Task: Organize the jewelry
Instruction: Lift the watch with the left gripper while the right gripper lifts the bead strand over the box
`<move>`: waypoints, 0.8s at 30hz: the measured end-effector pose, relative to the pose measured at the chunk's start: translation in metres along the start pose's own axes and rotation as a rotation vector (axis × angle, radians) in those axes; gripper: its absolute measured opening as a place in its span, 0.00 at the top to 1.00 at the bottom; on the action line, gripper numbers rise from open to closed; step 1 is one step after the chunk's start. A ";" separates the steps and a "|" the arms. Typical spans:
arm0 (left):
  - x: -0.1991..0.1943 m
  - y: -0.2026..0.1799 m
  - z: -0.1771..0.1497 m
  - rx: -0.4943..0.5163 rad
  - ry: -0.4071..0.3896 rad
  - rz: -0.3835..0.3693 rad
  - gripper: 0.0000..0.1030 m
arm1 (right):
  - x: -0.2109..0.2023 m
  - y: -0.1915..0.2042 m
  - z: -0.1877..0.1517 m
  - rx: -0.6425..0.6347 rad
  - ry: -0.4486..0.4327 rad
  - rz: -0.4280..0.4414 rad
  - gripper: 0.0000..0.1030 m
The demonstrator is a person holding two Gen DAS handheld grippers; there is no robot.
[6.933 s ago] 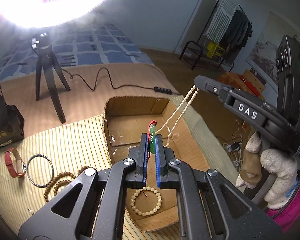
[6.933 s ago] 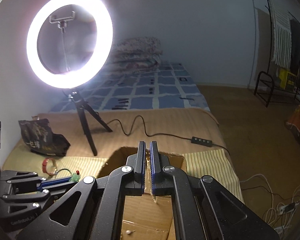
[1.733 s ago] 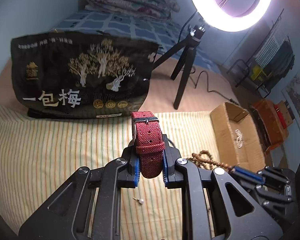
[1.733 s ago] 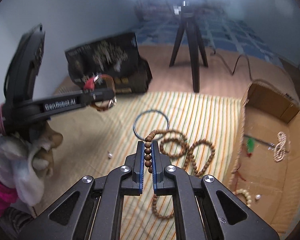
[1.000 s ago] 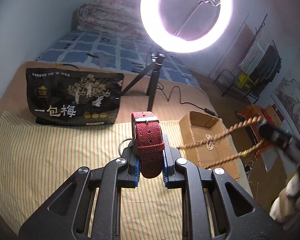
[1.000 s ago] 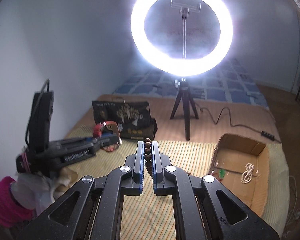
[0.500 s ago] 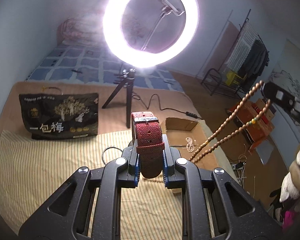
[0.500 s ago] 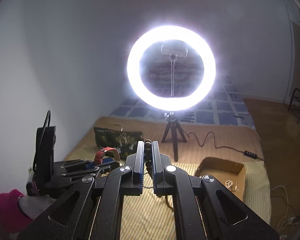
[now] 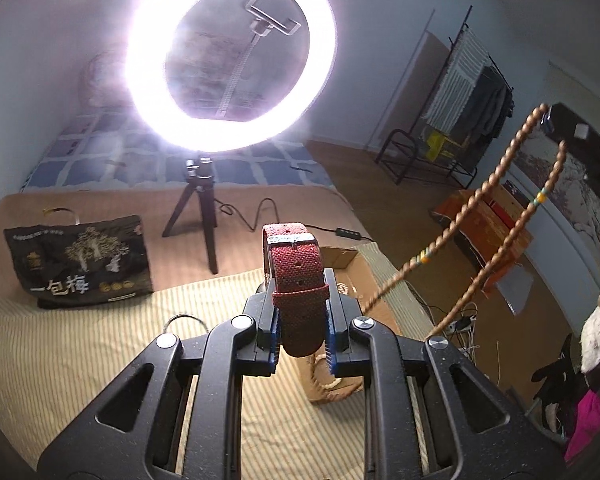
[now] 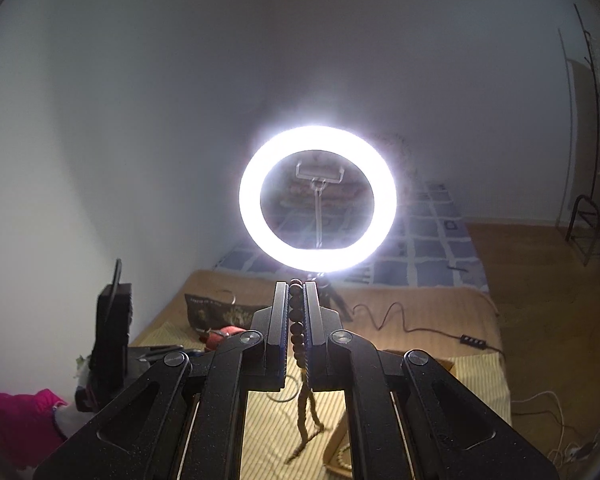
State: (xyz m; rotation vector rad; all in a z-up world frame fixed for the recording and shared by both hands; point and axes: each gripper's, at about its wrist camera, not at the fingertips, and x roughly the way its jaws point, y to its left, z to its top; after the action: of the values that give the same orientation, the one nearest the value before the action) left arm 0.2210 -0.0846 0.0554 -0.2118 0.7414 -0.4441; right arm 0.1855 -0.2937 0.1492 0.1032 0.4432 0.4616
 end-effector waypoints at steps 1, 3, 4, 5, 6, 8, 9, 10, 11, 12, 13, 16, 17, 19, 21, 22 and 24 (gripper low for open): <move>0.004 -0.003 0.000 0.006 0.003 -0.004 0.85 | -0.002 -0.004 0.001 0.003 -0.006 -0.005 0.95; 0.014 -0.009 0.002 0.014 0.012 -0.013 0.85 | -0.005 -0.012 0.002 0.005 -0.009 -0.015 0.95; 0.019 -0.012 0.002 0.016 0.017 -0.016 0.85 | -0.006 -0.016 0.002 0.006 -0.010 -0.022 0.95; 0.026 -0.014 0.002 0.015 0.023 -0.020 0.85 | -0.006 -0.021 0.001 0.009 -0.010 -0.029 0.95; 0.030 -0.016 0.002 0.014 0.029 -0.025 0.85 | -0.006 -0.026 0.000 0.014 -0.008 -0.035 0.95; 0.040 -0.020 0.002 0.014 0.040 -0.033 0.85 | -0.004 -0.037 -0.004 0.027 -0.002 -0.048 0.95; 0.046 -0.022 0.001 0.014 0.047 -0.038 0.85 | -0.002 -0.042 -0.007 0.034 0.004 -0.054 0.95; 0.052 -0.024 0.001 0.014 0.054 -0.044 0.85 | 0.000 -0.047 -0.009 0.039 0.009 -0.059 0.95; 0.058 -0.026 0.001 0.013 0.061 -0.050 0.85 | 0.000 -0.052 -0.012 0.044 0.015 -0.064 0.95; 0.063 -0.028 0.001 0.012 0.066 -0.054 0.85 | 0.002 -0.058 -0.016 0.050 0.023 -0.070 0.95; 0.068 -0.028 0.001 0.011 0.070 -0.057 0.85 | 0.003 -0.061 -0.018 0.056 0.029 -0.074 0.95; 0.085 -0.031 0.002 0.006 0.083 -0.071 0.85 | 0.007 -0.073 -0.028 0.072 0.047 -0.086 0.95; 0.090 -0.032 0.003 0.005 0.087 -0.076 0.85 | 0.010 -0.077 -0.033 0.078 0.055 -0.090 0.95; 0.102 -0.034 0.002 0.004 0.097 -0.088 0.85 | 0.014 -0.083 -0.041 0.088 0.071 -0.093 0.95; 0.114 -0.036 0.002 0.003 0.108 -0.091 0.85 | 0.018 -0.090 -0.049 0.099 0.087 -0.097 0.95; 0.120 -0.036 0.001 0.003 0.115 -0.093 0.85 | 0.019 -0.093 -0.052 0.104 0.094 -0.097 0.95; 0.135 -0.037 0.001 0.003 0.129 -0.095 0.85 | 0.024 -0.100 -0.062 0.116 0.111 -0.099 0.95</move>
State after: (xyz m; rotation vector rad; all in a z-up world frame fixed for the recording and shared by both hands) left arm 0.2977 -0.1797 -0.0125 -0.2176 0.8594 -0.5524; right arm 0.2189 -0.3718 0.0649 0.1674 0.5812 0.3453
